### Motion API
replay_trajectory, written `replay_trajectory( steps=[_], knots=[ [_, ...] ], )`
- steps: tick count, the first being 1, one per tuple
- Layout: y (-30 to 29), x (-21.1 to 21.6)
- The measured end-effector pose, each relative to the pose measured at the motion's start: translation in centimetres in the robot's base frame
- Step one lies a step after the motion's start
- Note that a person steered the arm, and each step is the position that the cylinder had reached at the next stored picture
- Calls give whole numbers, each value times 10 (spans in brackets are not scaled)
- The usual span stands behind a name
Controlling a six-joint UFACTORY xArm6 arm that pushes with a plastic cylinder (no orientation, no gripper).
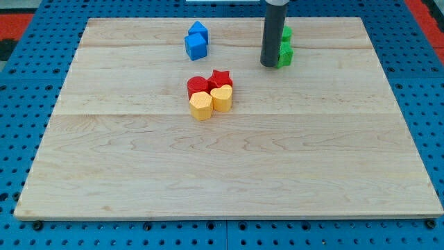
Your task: Separate the yellow blocks from the red blocks
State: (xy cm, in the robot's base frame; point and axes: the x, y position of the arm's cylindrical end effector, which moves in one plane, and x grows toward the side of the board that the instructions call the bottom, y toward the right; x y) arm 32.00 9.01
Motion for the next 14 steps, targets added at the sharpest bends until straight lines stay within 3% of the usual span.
replay_trajectory(
  steps=[3, 5, 8, 9, 14],
  knots=[
    [27, 11],
    [46, 82],
    [-90, 63],
    [-102, 62],
    [-171, 138]
  ],
)
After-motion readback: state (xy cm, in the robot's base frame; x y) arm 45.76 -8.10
